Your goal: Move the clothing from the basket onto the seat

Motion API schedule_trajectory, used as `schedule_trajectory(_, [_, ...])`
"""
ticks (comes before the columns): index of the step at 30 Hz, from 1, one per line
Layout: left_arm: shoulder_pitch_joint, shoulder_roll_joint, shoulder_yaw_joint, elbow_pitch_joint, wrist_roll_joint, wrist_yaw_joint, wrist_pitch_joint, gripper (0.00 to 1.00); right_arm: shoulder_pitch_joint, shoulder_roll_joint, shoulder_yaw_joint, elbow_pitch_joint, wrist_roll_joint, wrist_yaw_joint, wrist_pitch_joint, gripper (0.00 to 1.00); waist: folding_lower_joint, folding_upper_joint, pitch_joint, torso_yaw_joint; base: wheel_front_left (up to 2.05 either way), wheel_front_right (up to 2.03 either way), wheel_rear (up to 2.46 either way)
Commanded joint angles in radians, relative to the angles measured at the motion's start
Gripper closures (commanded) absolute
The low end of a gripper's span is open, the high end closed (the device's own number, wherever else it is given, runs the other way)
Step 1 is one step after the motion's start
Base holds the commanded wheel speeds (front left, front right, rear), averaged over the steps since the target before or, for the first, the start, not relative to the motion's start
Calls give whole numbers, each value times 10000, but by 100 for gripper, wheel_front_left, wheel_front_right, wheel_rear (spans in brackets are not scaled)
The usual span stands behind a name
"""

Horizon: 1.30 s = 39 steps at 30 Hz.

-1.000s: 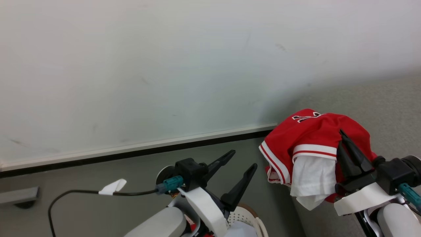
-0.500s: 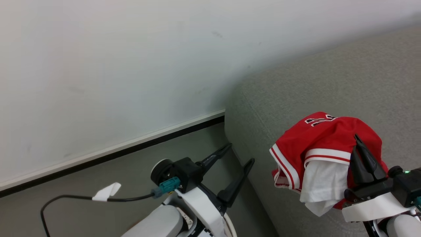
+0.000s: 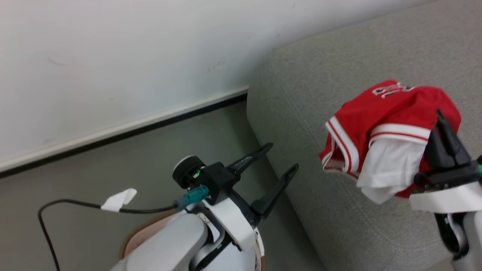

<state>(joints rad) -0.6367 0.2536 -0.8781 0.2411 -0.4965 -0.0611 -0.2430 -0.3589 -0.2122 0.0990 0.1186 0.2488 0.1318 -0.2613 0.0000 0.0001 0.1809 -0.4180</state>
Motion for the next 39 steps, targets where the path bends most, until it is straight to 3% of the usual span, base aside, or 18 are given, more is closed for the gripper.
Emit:
schedule_trajectory(1, [-114, 150, 39, -53, 100, 17, 75, 0, -250, -55, -63, -1, 103, -21, -29, 100, 0, -1, 981, 377, 0, 0, 0])
schedule_trajectory(11, [-1305, 937, 250, -1081, 448, -87, 689, 0, -3453, -976, -1132, 1471, 136, -23, -29, 100, 0, -1, 3651, 1286, 0, 0, 0])
schedule_trajectory(17, [-1790, 1018, 319, -1518, 579, -102, 835, 0, -4895, -1758, -1870, 2999, 367, -23, -30, 100, 0, -1, 4650, 1888, 0, 0, 0])
schedule_trajectory(26, [-2015, 1027, 355, -1543, 574, -65, 691, 0, -6099, -2790, -1556, 6322, -4, -22, 586, 100, 0, -1, 5238, 2381, 0, 0, 0])
schedule_trajectory(33, [-1827, 1002, 356, -1245, 412, -29, 535, 0, -6418, -2912, -677, 8189, 313, -22, 1728, 100, 0, -1, 4905, 2393, 0, 0, 0])
schedule_trajectory(34, [-1797, 969, 360, -1212, 367, -32, 506, 0, -6442, -2935, -553, 8301, 364, -22, 1735, 73, 0, -1, 4811, 2376, 0, 0, 0])
schedule_trajectory(35, [-1773, 945, 368, -1173, 345, -35, 479, 0, -6471, -3008, -475, 8398, 420, -23, 1670, 2, 0, -1, 4692, 2356, 0, 0, 0])
schedule_trajectory(39, [-1512, 875, 404, -918, 128, 30, 308, 0, -6341, -2911, 73, 8800, 542, -22, 1630, 0, 0, -1, 3978, 2161, 0, 0, 0])
